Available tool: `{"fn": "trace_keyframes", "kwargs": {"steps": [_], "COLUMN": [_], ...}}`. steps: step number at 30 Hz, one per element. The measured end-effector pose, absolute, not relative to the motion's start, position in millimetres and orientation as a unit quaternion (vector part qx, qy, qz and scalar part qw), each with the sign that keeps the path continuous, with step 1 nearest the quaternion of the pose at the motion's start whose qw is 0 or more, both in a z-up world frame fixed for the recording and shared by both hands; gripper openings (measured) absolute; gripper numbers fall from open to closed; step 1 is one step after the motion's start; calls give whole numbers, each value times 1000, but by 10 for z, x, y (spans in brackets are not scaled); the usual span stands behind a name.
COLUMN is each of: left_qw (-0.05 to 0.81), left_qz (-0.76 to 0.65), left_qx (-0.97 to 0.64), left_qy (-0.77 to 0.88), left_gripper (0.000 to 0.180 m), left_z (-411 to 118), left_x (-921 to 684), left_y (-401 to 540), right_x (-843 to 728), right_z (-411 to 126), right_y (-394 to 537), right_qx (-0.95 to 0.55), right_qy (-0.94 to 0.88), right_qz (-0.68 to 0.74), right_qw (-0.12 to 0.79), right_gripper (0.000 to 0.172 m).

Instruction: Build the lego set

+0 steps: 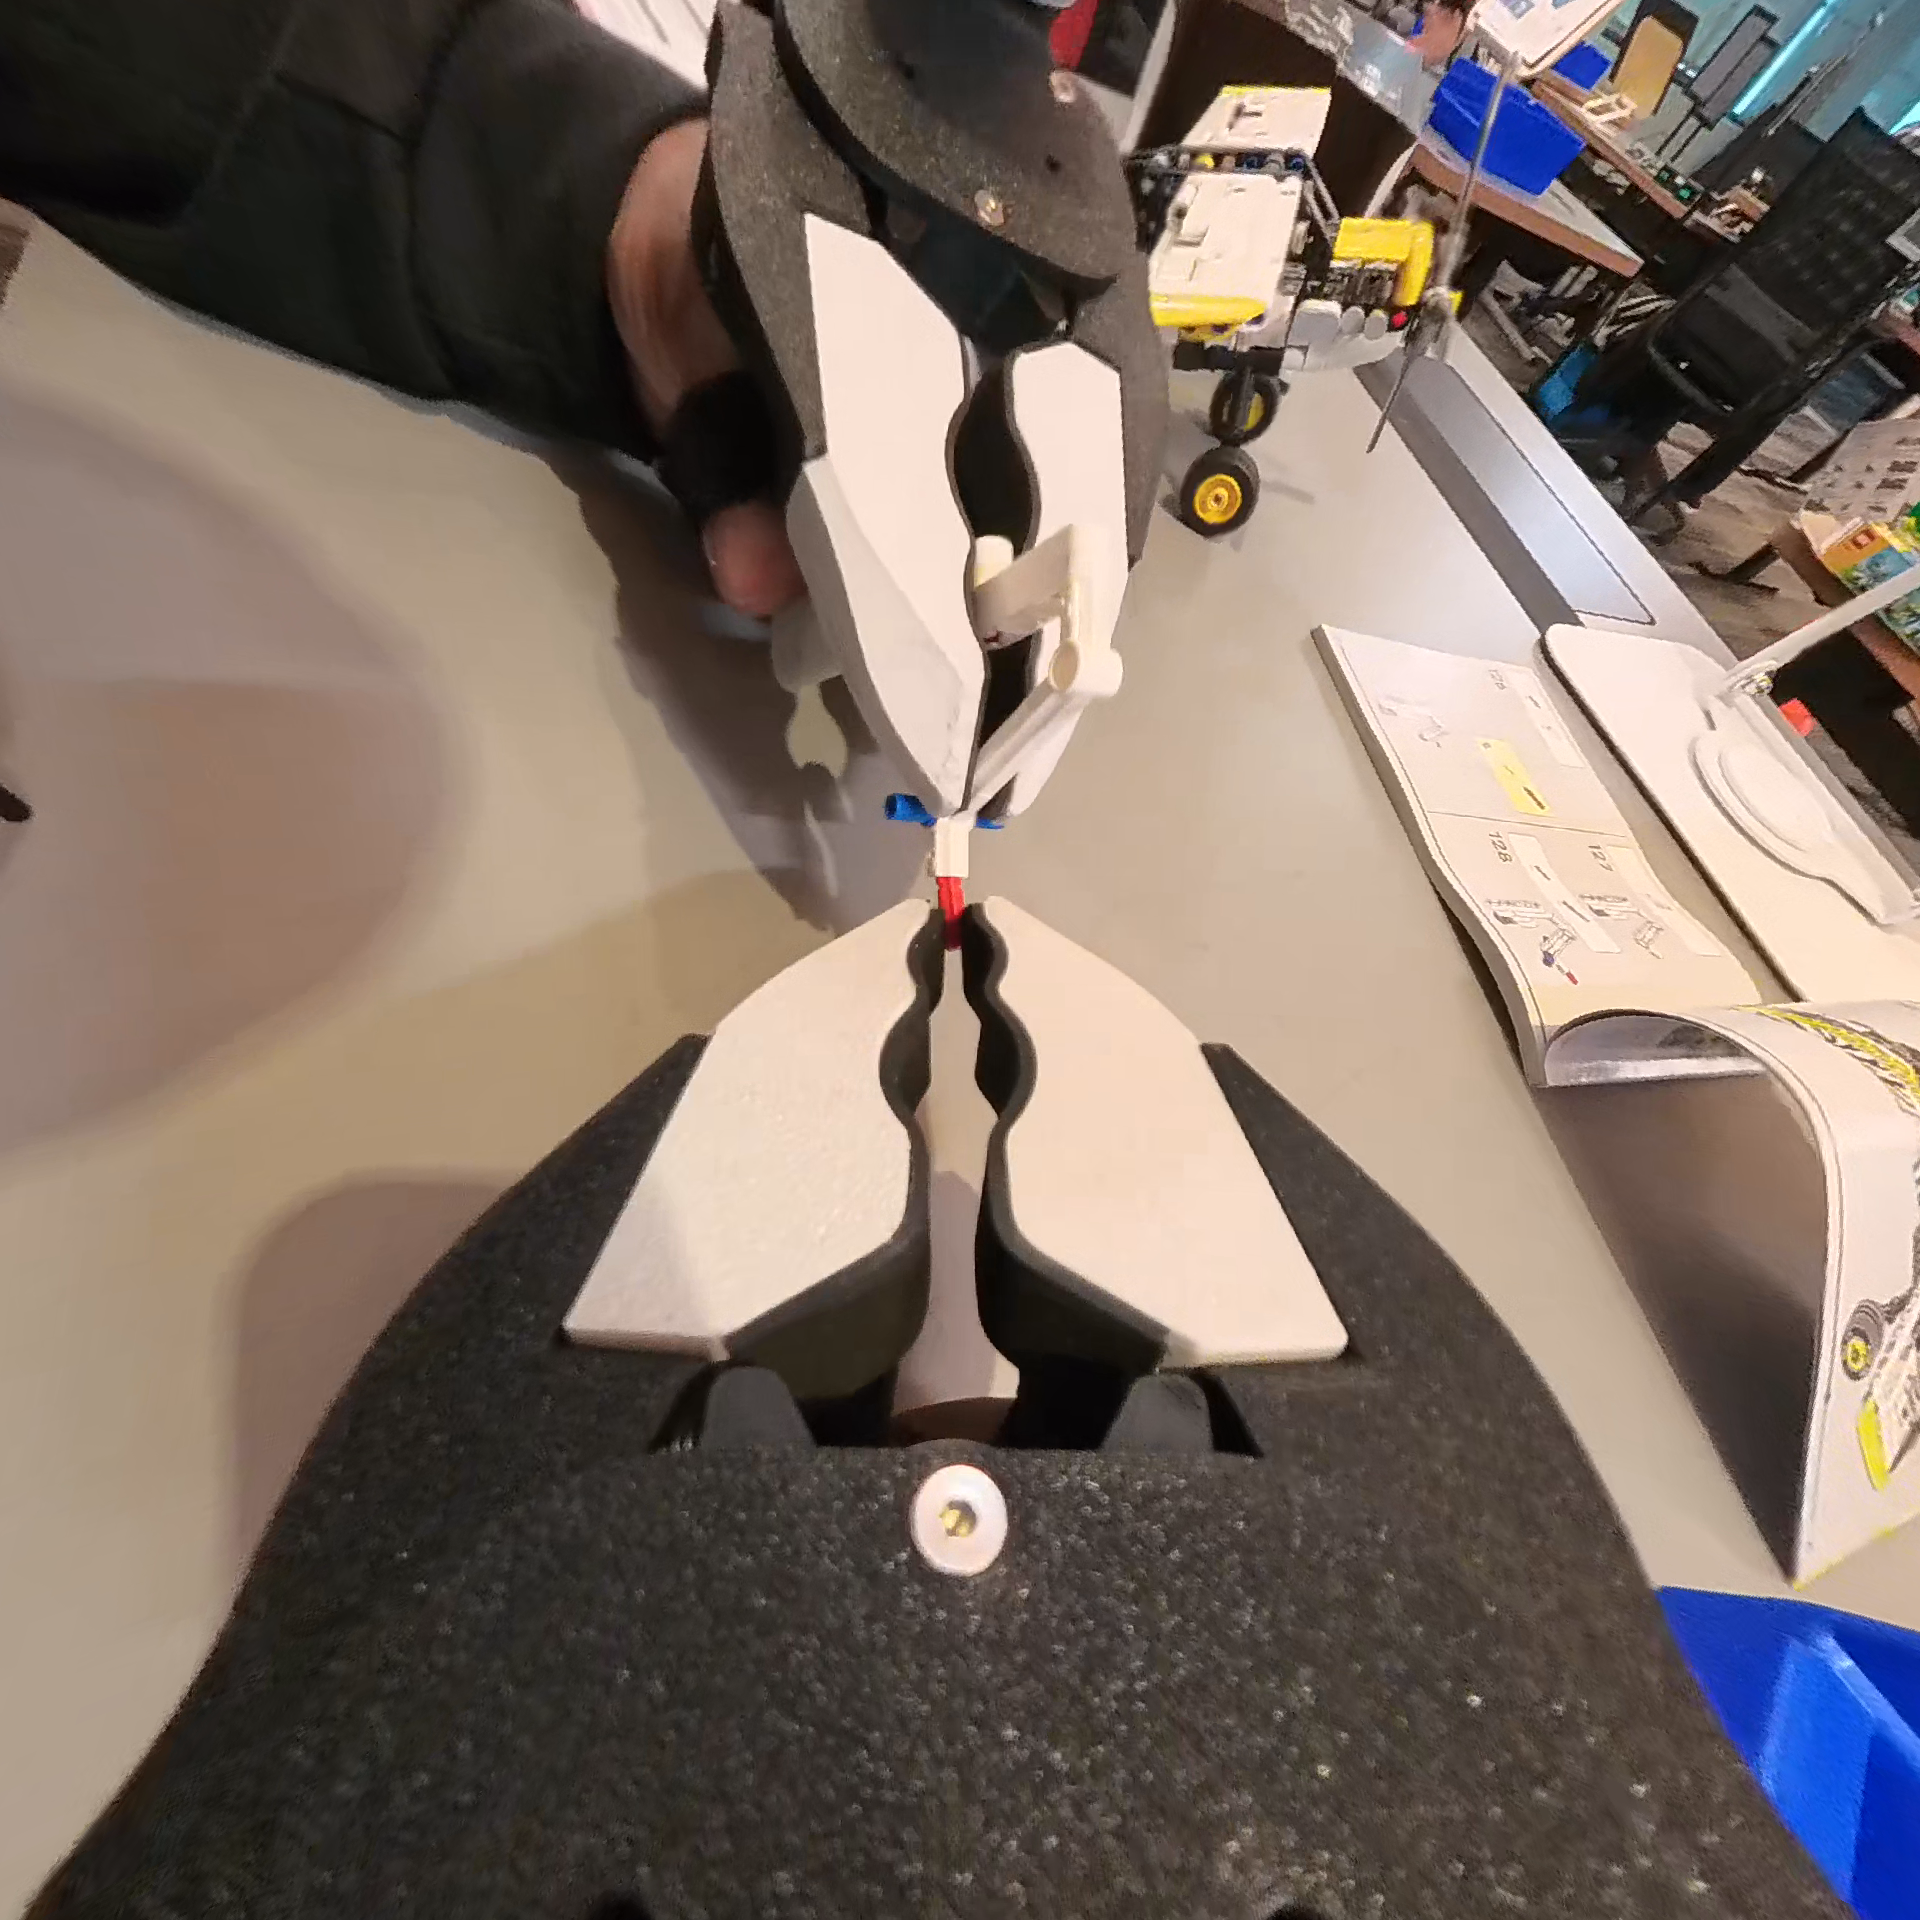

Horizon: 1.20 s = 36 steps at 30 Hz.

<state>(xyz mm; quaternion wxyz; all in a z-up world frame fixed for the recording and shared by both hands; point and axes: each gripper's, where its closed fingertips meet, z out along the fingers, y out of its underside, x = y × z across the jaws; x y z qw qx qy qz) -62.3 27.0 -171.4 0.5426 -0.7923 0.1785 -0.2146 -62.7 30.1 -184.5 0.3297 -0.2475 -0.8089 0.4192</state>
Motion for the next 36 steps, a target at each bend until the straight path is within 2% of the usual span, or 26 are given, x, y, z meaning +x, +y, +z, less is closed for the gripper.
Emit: {"fn": "trace_keyframes", "kwargs": {"steps": [22, 36], "left_qw": [532, 565], "left_qz": [-196, -241], "left_qx": [-806, -765], "left_qy": [168, 194], "left_gripper": [8, 7], "left_z": [-1767, -1610], "left_x": [-636, -529], "left_y": [292, 221], "right_x": [-651, -555], "right_z": [-1797, -1660], "right_y": [328, 224], "right_qx": [-244, -207], "right_qy": [-801, -786], "right_qz": [417, 471], "right_qw": [353, 343], "right_gripper": [2, 2]}}
